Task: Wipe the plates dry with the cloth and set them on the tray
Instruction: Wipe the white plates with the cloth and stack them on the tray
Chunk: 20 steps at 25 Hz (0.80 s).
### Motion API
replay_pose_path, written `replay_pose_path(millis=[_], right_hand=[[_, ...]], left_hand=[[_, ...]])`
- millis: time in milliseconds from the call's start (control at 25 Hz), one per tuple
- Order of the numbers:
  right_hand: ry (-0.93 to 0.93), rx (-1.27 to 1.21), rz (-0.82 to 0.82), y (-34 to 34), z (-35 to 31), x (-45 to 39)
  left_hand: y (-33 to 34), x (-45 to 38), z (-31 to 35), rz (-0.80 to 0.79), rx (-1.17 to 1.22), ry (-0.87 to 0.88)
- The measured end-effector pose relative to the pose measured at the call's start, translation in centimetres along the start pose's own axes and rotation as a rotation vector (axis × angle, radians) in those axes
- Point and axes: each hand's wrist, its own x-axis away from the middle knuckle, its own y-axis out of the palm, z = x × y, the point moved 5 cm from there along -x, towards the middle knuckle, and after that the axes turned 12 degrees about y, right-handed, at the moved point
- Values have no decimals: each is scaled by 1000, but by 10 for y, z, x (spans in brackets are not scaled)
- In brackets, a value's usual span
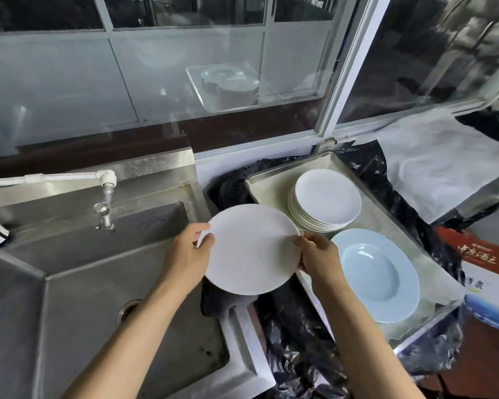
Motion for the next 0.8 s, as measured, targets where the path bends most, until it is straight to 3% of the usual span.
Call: replay_pose_path(millis=[320,800], right_hand=[[-33,27,105,-99,-63,-109],[-85,162,219,-153,-109,-243]], left_hand=[[146,-58,46,-9,131,-48],[278,-150,65,2,212,-168]])
